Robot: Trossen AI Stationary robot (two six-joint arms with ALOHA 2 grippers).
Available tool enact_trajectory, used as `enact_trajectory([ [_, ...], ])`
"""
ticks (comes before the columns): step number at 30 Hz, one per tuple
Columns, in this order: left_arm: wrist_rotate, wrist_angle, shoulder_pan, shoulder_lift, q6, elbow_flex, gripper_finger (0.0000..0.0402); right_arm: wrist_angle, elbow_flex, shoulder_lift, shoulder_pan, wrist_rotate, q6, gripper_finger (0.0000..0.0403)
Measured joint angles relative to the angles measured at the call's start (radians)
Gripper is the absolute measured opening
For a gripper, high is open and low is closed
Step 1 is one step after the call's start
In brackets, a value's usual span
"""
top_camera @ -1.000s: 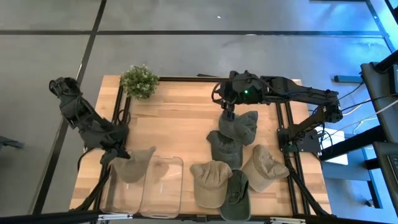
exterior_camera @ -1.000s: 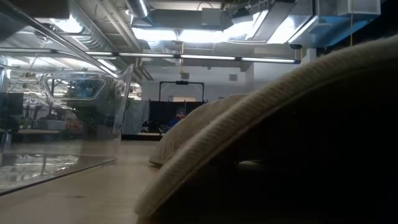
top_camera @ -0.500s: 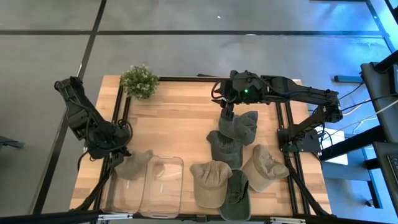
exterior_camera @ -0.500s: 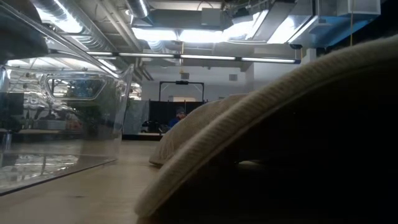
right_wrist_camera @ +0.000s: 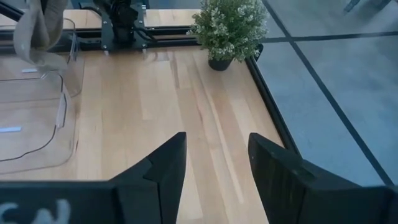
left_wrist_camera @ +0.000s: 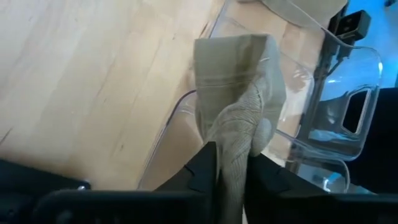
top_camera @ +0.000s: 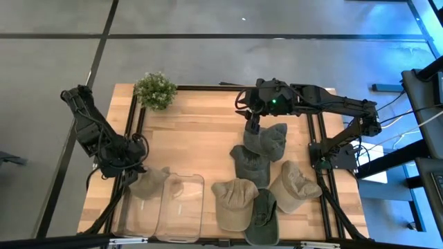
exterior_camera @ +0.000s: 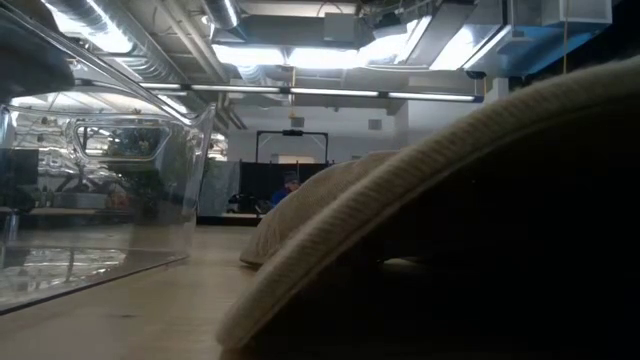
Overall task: Pick & Place hat
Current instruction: Put the top brown cap into the left transparent bin, then put the top black cap into the right transparent bin
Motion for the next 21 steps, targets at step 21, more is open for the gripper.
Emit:
enact_trajectory([
  [21,-0.023,-0.138,0.0,-0.011,-0.043,0.114,0.0121,-0.045,0.0,0.0,0.0,0.0,-0.006,0.0174],
])
